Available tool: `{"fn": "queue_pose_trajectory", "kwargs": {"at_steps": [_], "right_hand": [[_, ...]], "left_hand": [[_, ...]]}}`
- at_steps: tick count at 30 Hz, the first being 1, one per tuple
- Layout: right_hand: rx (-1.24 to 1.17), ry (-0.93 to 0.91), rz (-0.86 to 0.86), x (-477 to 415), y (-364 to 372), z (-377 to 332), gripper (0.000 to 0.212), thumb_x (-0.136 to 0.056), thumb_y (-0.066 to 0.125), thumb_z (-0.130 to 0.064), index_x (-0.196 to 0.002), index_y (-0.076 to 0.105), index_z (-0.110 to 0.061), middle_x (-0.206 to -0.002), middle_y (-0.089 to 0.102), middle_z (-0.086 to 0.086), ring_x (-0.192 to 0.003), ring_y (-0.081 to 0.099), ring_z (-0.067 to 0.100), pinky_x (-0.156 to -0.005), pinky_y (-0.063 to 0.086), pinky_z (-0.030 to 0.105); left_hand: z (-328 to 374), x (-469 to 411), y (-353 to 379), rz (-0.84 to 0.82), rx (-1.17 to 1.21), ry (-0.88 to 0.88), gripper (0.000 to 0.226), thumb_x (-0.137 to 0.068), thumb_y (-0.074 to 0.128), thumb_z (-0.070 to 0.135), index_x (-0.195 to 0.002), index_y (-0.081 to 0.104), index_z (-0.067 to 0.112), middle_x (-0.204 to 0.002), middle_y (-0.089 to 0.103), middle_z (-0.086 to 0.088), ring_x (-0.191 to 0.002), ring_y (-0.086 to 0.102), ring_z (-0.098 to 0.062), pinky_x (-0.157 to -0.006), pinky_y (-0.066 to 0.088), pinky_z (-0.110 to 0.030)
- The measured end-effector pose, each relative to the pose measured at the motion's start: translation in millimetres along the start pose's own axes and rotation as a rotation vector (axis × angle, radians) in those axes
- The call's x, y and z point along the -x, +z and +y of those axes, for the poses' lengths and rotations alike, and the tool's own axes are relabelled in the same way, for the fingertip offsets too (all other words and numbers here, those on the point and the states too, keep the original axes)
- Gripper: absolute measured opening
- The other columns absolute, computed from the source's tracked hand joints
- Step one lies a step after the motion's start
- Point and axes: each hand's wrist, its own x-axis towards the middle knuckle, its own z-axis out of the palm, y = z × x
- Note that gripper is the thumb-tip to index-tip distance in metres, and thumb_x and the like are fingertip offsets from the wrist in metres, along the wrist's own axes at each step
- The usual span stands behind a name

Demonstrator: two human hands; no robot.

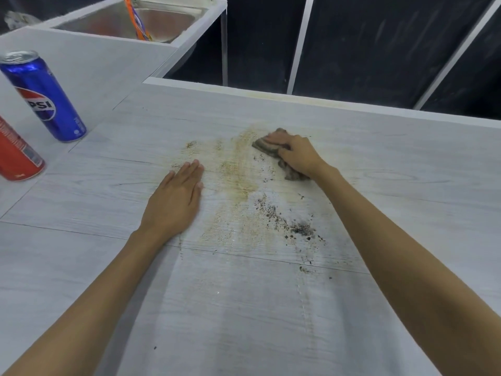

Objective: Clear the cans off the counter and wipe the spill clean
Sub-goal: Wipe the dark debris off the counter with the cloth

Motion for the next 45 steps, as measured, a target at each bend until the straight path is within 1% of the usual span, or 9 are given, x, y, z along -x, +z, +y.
{"fn": "queue_pose_trajectory", "kwargs": {"at_steps": [6, 11, 17, 22, 30, 34, 37, 41, 45], "right_hand": [[-0.027, -0.141, -0.091, 62, 9, -8, 0.043, -0.092, 0.044, -0.002, -0.129, 0.053, -0.022, -0.142, 0.046, 0.004, -0.053, 0.057, -0.011, -0.048, 0.042, 0.004], [-0.171, -0.190, -0.243, 112, 5, -8, 0.046, -0.088, 0.045, 0.004, -0.120, 0.060, -0.025, -0.133, 0.055, -0.007, -0.130, 0.046, 0.011, -0.108, 0.040, 0.033], [-0.460, 0.058, 0.010, 58, -33, -8, 0.031, -0.098, 0.039, -0.014, -0.119, 0.060, -0.024, -0.050, 0.063, -0.013, -0.039, 0.054, -0.002, -0.042, 0.044, 0.009], [-0.075, 0.062, 0.054, -9, 7, -9, 0.037, -0.096, 0.039, -0.013, -0.129, 0.054, -0.017, -0.129, 0.058, 0.009, -0.117, 0.054, 0.028, -0.103, 0.042, 0.035], [-0.010, -0.200, -0.090, 64, 16, -17, 0.043, -0.092, 0.042, -0.001, -0.129, 0.053, -0.021, -0.137, 0.041, -0.009, -0.067, 0.064, 0.005, -0.056, 0.049, 0.008], [-0.108, -0.274, -0.213, 109, 11, -14, 0.048, -0.087, 0.045, 0.004, -0.121, 0.054, -0.030, -0.130, 0.047, -0.017, -0.129, 0.039, 0.000, -0.089, 0.039, 0.001], [-0.301, -0.124, -0.286, 97, -5, -13, 0.041, -0.091, 0.045, -0.002, -0.114, 0.061, -0.031, -0.131, 0.056, -0.010, -0.118, 0.058, 0.018, -0.102, 0.046, 0.038], [-0.238, -0.154, -0.106, 33, -3, -35, 0.035, -0.094, 0.044, -0.007, -0.123, 0.059, -0.016, -0.133, 0.057, -0.001, -0.082, 0.060, -0.014, -0.077, 0.046, 0.002], [-0.131, -0.115, -0.072, -10, 42, -60, 0.037, -0.093, 0.044, -0.005, -0.128, 0.055, -0.013, -0.132, 0.056, 0.008, -0.090, 0.058, 0.013, -0.084, 0.049, 0.023]], "left_hand": [[0, 1, 1, 0.011, -0.003, 0.005, 0.052, -0.097, 0.016, 0.032, -0.144, 0.026, 0.012, -0.154, 0.023, -0.001, -0.143, 0.017, -0.012, -0.116, 0.006, -0.026], [1, 1, -1, 0.002, 0.013, 0.004, 0.047, -0.100, 0.023, 0.024, -0.145, 0.025, 0.011, -0.155, 0.021, -0.001, -0.144, 0.015, -0.012, -0.117, 0.006, -0.028], [1, 1, -1, -0.001, 0.021, 0.015, 0.047, -0.100, 0.023, 0.024, -0.145, 0.025, 0.012, -0.155, 0.021, -0.001, -0.144, 0.015, -0.011, -0.118, 0.007, -0.029], [0, 0, -1, -0.001, 0.015, 0.004, 0.047, -0.100, 0.022, 0.025, -0.145, 0.024, 0.013, -0.155, 0.020, 0.000, -0.144, 0.014, -0.010, -0.117, 0.005, -0.026], [1, 1, -1, 0.003, 0.010, 0.010, 0.047, -0.100, 0.023, 0.024, -0.145, 0.024, 0.012, -0.155, 0.021, -0.001, -0.144, 0.015, -0.011, -0.117, 0.005, -0.027], [1, 0, -1, -0.006, 0.015, 0.012, 0.047, -0.100, 0.023, 0.024, -0.145, 0.024, 0.012, -0.155, 0.020, -0.001, -0.144, 0.014, -0.011, -0.118, 0.006, -0.028], [1, 1, -1, -0.006, 0.016, 0.013, 0.047, -0.100, 0.023, 0.024, -0.145, 0.024, 0.011, -0.155, 0.020, -0.002, -0.144, 0.015, -0.012, -0.118, 0.007, -0.029], [2, 1, -2, 0.000, 0.022, 0.014, 0.046, -0.100, 0.023, 0.023, -0.145, 0.025, 0.011, -0.155, 0.021, -0.002, -0.144, 0.015, -0.012, -0.117, 0.007, -0.029], [2, 0, -2, -0.006, 0.028, 0.004, 0.046, -0.100, 0.022, 0.024, -0.145, 0.025, 0.012, -0.155, 0.020, -0.001, -0.144, 0.014, -0.011, -0.117, 0.006, -0.027]]}}
